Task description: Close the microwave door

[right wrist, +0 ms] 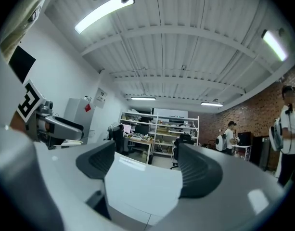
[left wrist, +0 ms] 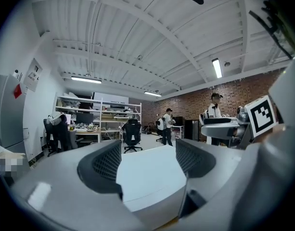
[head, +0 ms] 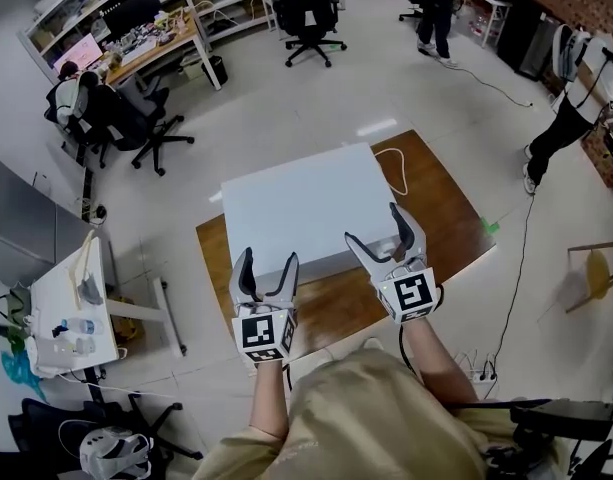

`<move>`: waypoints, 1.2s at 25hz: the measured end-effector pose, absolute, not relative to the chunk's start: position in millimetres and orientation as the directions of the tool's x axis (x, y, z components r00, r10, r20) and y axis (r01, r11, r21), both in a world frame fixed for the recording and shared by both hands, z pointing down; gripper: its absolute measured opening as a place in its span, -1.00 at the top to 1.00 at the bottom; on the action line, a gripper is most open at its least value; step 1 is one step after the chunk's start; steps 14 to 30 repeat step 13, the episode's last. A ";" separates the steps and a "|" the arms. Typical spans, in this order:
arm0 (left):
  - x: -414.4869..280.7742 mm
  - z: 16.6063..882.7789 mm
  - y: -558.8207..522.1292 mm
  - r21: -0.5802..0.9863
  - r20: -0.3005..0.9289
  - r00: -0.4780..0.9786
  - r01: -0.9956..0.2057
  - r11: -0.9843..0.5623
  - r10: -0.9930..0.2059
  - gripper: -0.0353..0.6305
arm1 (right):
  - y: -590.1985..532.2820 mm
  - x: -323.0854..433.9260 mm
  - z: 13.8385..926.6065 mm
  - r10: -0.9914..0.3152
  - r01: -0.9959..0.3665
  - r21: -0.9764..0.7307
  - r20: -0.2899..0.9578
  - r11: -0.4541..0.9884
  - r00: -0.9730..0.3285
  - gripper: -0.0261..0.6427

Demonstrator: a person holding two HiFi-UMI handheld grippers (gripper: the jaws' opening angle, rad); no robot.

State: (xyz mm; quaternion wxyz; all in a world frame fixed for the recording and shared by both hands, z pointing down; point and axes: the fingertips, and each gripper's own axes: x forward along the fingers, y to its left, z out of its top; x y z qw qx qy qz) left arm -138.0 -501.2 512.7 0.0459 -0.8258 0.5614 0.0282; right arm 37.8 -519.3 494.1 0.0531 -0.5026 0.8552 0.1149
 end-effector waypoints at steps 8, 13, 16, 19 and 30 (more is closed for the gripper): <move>-129.3 512.0 -485.5 -0.056 -0.092 0.378 -0.926 -0.374 -0.921 -0.18 | -505.9 36.5 467.3 -0.842 -0.872 0.125 -0.225 0.474 -0.490 -0.26; -129.5 513.3 -482.1 -0.060 -0.095 0.370 -0.929 -0.365 -0.924 -0.18 | -507.6 33.5 473.8 -0.854 -0.871 0.144 -0.174 0.470 -0.490 -0.25; -129.5 513.3 -482.1 -0.060 -0.095 0.370 -0.929 -0.365 -0.924 -0.18 | -507.6 33.5 473.8 -0.854 -0.871 0.144 -0.174 0.470 -0.490 -0.25; -129.5 513.3 -482.1 -0.060 -0.095 0.370 -0.929 -0.365 -0.924 -0.18 | -507.6 33.5 473.8 -0.854 -0.871 0.144 -0.174 0.470 -0.490 -0.25; -129.5 513.3 -482.1 -0.060 -0.095 0.370 -0.929 -0.365 -0.924 -0.18 | -507.6 33.5 473.8 -0.854 -0.871 0.144 -0.174 0.470 -0.490 -0.25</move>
